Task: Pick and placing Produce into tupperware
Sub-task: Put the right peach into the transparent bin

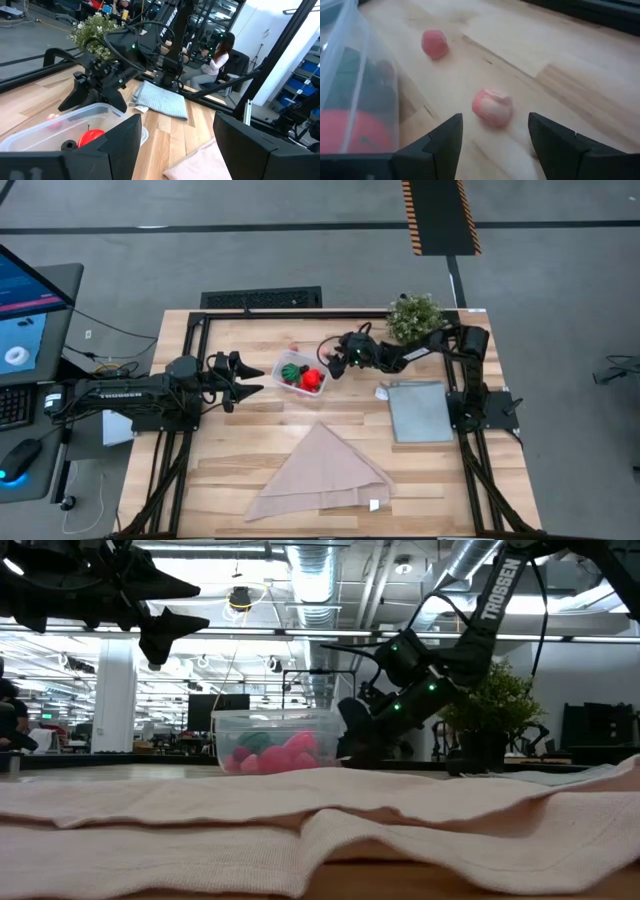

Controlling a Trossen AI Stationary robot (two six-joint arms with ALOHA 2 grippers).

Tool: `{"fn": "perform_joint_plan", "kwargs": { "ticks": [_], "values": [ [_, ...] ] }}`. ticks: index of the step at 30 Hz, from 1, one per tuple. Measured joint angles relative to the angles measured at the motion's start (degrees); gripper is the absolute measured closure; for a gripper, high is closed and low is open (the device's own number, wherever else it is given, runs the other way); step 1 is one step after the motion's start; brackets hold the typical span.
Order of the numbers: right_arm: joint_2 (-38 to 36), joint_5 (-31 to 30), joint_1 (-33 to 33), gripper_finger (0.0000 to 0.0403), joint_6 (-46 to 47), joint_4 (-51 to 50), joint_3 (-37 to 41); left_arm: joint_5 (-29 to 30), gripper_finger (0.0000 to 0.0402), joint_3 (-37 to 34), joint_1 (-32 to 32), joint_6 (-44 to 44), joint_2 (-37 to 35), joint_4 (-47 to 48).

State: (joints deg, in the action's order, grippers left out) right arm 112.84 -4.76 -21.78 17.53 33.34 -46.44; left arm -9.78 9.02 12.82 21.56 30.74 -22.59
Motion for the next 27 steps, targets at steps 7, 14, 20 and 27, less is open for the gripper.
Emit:
{"fn": "perform_joint_plan", "kwargs": {
  "ticks": [7, 14, 20, 27],
  "values": [
    [0.0, 3.2, -1.2, 0.0155, -1.0, -10.9, -5.3, 0.0, 0.0166, 0.0, 0.0, 0.0, 0.0, 0.6],
    [0.0, 3.5, -1.1, 0.0155, -1.5, -14.3, -7.8, -0.1, 0.0166, 0.0, 0.0, 0.0, 0.0, 1.2],
    [0.0, 3.5, -1.5, 0.0155, -1.1, -14.9, -8.3, -0.2, 0.0166, 0.0, 0.0, 0.0, 0.0, 2.2],
    [0.0, 5.8, -2.1, 0.0155, 1.4, -14.9, -8.3, -0.2, 0.0166, 0.0, 0.0, 0.0, 0.0, 2.2]
  ]
}}
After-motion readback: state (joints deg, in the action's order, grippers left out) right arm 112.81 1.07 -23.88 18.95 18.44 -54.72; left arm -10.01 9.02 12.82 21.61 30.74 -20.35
